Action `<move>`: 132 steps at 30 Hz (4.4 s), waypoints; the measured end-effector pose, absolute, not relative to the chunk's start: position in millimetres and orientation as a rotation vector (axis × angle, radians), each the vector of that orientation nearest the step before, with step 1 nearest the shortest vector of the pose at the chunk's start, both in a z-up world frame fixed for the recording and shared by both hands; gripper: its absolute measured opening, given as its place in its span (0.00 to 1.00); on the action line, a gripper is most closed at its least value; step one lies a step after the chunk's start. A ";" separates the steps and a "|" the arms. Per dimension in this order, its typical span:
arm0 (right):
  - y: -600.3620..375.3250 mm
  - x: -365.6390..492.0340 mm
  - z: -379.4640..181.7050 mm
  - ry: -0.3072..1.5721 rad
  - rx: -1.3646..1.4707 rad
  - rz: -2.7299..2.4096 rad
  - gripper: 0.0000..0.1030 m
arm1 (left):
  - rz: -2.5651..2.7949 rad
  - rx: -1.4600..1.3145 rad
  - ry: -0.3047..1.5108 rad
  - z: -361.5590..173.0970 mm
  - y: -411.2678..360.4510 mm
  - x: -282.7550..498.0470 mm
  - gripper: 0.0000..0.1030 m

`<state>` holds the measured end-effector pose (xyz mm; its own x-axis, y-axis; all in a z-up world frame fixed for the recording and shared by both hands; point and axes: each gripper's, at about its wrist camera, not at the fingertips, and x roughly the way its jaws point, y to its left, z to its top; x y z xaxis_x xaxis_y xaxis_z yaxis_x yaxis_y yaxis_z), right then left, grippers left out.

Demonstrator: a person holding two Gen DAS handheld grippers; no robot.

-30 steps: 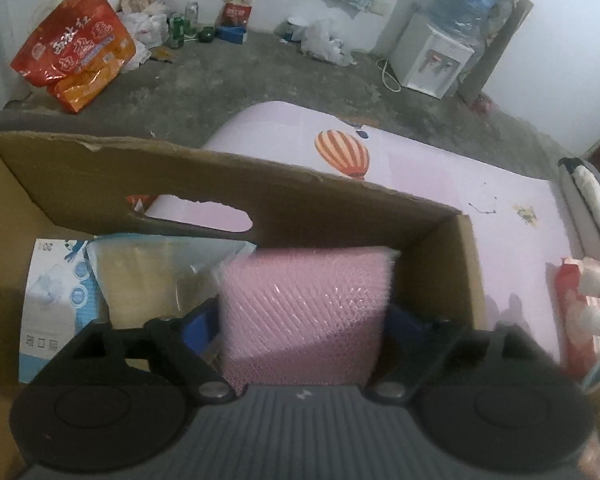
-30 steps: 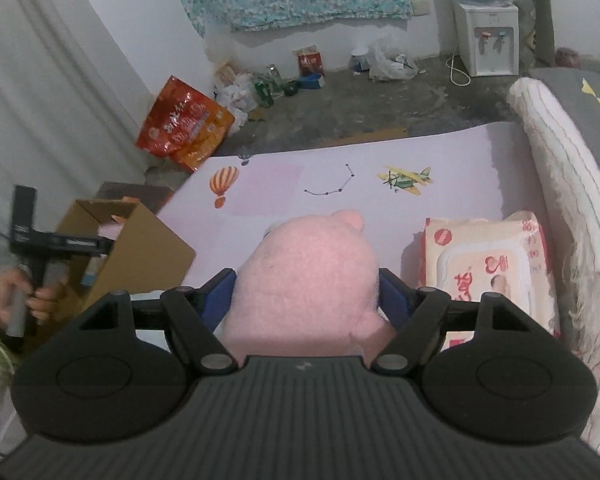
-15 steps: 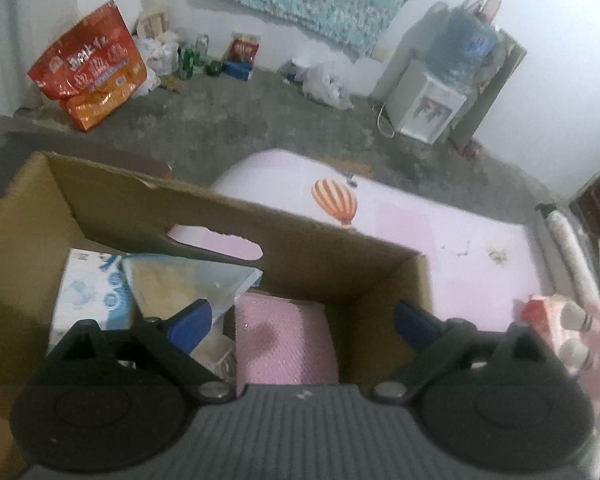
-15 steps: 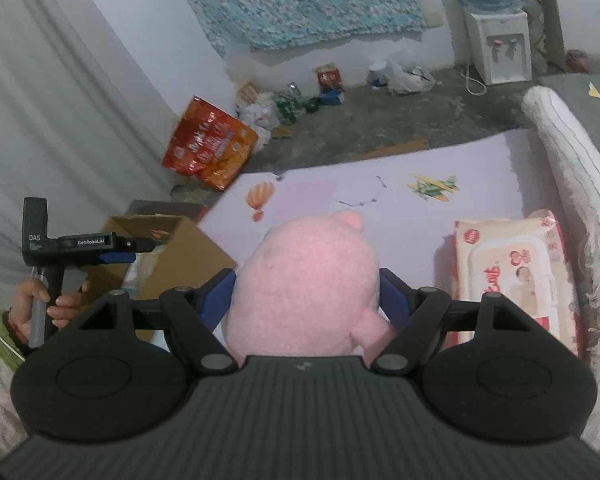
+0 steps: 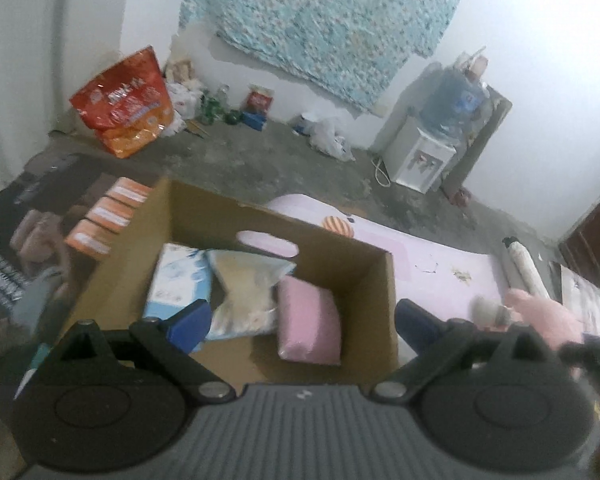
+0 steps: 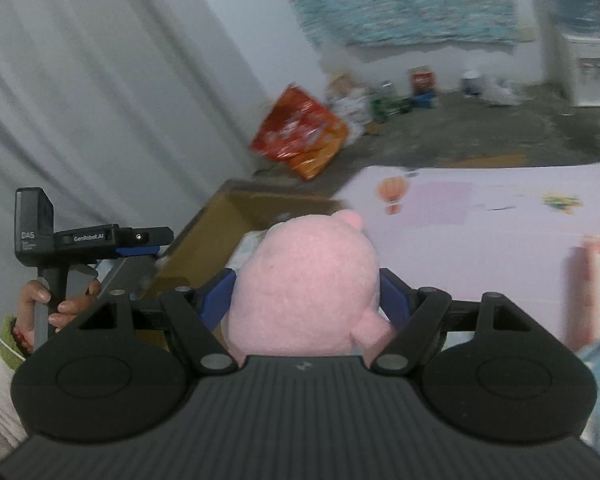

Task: Organize soft objects
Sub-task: 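Lower the pink plush pig into the box and open the right gripper, then move both tools back toward the remaining items on the mat, then grasp the orange-striped white sock roll with the left gripper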

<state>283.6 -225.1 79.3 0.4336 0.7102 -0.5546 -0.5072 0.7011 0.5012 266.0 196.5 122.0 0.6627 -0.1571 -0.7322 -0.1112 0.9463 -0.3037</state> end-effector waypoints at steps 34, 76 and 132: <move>93.0 301.5 -78.6 1.291 0.510 0.634 0.79 | 0.237 -0.425 0.750 93.3 336.6 130.0 0.96; -378.0 63.3 37.2 0.631 0.590 0.337 0.85 | -0.356 -0.132 0.685 106.0 82.7 85.5 1.00; -417.6 96.1 -60.9 0.626 0.638 0.255 0.74 | -0.496 -0.342 1.125 8.3 -104.9 261.9 0.47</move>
<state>96.1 -417.6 -60.9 0.7872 0.4059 -0.4643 -0.0344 0.7806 0.6240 261.9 -104.9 8.3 0.3414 -0.5397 -0.7695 0.2048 0.8417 -0.4995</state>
